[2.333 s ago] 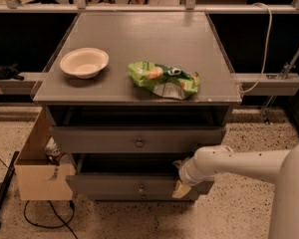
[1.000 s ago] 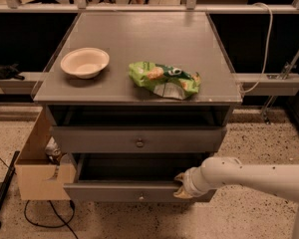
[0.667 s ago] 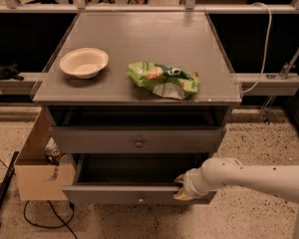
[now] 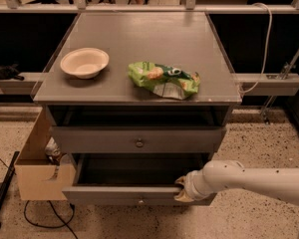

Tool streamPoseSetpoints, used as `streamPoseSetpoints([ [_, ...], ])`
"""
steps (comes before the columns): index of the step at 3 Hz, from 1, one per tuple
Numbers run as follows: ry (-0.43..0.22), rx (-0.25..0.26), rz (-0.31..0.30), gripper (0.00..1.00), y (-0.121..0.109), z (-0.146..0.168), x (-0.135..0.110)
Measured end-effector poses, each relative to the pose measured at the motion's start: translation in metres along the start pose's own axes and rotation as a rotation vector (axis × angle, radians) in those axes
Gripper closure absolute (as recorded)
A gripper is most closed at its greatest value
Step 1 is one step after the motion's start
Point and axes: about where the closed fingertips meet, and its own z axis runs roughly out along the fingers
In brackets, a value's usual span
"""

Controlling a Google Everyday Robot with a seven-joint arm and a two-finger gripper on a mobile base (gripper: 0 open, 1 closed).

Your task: Open middle drawer

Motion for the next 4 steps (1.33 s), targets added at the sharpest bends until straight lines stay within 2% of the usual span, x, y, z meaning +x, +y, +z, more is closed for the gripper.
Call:
streamPoseSetpoints([
  [1,0.0,0.0,0.0,0.59,0.0,0.0,0.0],
  [2,0.0,0.0,0.0,0.28,0.0,0.0,0.0],
  [3,0.0,0.0,0.0,0.04,0.0001,0.0001,0.0],
  [4,0.0,0.0,0.0,0.0,0.0001,0.0001,0.0],
])
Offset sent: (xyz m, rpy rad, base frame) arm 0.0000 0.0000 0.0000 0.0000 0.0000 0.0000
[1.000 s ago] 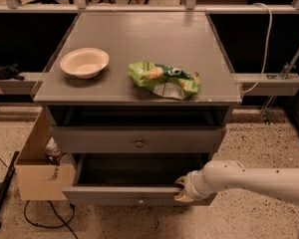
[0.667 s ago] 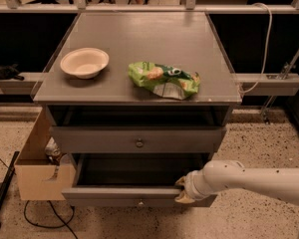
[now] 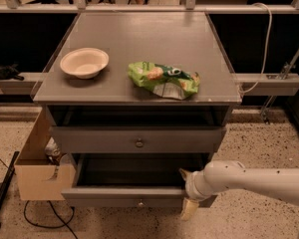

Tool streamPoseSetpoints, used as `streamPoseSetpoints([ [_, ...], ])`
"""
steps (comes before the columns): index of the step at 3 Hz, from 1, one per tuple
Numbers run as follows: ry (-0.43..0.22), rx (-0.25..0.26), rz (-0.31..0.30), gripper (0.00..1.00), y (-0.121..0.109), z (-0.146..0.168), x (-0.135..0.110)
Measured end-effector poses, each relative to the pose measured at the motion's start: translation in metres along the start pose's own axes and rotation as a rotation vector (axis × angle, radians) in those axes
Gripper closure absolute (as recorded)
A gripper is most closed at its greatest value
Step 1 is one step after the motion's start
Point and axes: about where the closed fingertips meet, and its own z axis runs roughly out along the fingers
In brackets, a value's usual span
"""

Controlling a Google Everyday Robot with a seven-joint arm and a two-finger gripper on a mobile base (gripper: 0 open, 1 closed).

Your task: Open middle drawer

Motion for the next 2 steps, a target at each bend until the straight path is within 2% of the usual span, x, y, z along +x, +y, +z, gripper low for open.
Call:
streamPoseSetpoints([
  [1,0.0,0.0,0.0,0.16,0.0,0.0,0.0],
  [2,0.0,0.0,0.0,0.4,0.0,0.0,0.0],
])
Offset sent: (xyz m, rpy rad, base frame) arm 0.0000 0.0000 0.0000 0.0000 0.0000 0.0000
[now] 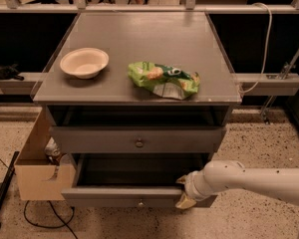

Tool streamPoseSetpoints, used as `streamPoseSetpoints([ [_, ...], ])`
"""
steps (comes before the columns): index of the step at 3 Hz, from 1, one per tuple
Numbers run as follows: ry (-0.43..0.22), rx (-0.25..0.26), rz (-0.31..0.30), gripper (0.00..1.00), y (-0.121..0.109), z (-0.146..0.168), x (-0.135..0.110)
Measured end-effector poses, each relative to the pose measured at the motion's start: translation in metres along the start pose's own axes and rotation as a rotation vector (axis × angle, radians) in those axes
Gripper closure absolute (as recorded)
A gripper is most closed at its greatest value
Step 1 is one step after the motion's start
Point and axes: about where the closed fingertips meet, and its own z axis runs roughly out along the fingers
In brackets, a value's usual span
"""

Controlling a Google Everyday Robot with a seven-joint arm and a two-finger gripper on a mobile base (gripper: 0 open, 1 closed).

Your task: Open middle drawer

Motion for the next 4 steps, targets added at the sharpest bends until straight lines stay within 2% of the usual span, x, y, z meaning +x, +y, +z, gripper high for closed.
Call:
streamPoseSetpoints([
  [1,-0.008,-0.01,-0.002,0.63,0.02,-0.005,0.002],
  [2,-0.028,-0.037,0.009,0.86,0.054,-0.013,0.006],
  [3,-0.029,-0.037,0.009,1.0,0.054,-0.016,0.004],
  [4,-0.029,-0.041,0.031,1.0,0.077,-0.021,0.012],
])
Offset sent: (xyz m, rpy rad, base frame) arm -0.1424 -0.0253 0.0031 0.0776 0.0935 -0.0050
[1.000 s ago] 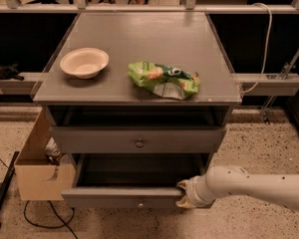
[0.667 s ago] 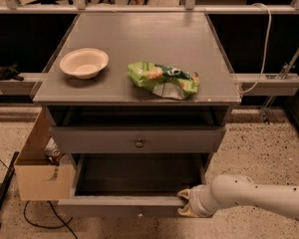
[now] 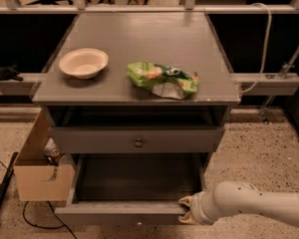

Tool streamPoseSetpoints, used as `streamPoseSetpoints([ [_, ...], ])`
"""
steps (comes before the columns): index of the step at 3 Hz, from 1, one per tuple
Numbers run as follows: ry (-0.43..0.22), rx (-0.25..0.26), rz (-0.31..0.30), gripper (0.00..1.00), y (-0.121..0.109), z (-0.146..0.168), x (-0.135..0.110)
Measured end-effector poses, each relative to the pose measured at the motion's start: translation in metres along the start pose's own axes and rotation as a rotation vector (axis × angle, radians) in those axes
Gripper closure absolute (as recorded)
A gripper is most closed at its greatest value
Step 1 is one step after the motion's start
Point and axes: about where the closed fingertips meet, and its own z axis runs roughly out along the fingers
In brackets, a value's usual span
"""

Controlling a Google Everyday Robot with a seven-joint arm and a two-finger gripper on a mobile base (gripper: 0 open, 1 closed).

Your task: Open middle drawer

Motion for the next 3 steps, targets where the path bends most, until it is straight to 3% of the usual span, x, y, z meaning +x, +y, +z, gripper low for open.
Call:
streamPoseSetpoints([
  [1,-0.014,0.012,-0.011,1.0,0.0063,-0.0041,-0.0066],
  [3,-0.014,0.012,-0.011,0.58,0.0063,-0.0041,-0.0067],
])
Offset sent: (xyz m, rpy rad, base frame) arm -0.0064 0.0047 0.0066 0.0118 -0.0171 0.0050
